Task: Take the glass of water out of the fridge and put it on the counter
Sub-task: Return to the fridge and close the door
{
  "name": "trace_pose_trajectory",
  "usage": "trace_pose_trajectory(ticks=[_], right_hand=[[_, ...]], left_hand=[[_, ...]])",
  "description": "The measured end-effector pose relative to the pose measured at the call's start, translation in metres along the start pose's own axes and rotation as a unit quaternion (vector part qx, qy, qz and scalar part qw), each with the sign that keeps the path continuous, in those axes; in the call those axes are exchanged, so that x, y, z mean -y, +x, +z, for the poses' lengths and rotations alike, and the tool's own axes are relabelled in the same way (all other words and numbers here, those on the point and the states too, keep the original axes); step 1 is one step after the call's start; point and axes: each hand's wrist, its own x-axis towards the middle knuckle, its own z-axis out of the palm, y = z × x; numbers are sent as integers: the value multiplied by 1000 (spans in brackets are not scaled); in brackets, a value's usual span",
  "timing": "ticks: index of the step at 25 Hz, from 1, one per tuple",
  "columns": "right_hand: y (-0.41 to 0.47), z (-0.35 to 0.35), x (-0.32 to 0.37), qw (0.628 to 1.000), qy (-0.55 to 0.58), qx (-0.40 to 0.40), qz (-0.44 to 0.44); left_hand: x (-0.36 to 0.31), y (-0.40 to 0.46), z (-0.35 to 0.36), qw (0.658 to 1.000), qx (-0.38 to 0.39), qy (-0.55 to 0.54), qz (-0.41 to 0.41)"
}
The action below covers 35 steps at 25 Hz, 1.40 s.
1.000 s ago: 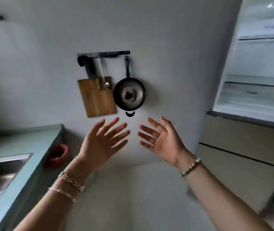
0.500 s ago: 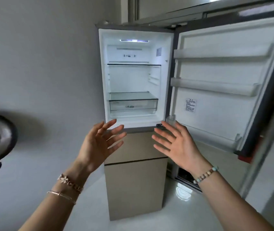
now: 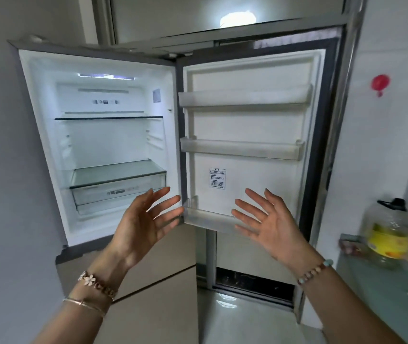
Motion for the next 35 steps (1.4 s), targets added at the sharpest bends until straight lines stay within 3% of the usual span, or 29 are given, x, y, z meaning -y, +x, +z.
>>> trace_pose_trajectory(ticks=[10,16,18,20,23,25,30,35], right_hand=[[84,-117,103,997,-16,-49,-61],[125,-142,128,996,-36,-43,-71],[125,-141,135,992,-94,-40,-79],[122,-141,152,963,-202,-88,-155],[129,-142,190,860,-267,-257,-351],[144,-141,204,821,-286,-309,-385],[181,-142,194,884,-300,-241,-265],[181,-148,182,875,-325,-228,-278]], left_hand=[[60,166,125,998,61,-15,-4],[75,220,154,997,72,-16,-6],[76,226,157,997,76,-18,-6],[78,230,158,997,76,-23,-9],[77,231,157,997,74,-21,-10],[76,230,154,998,66,-11,-6],[77,222,156,999,51,12,-3],[79,211,167,999,39,18,4]])
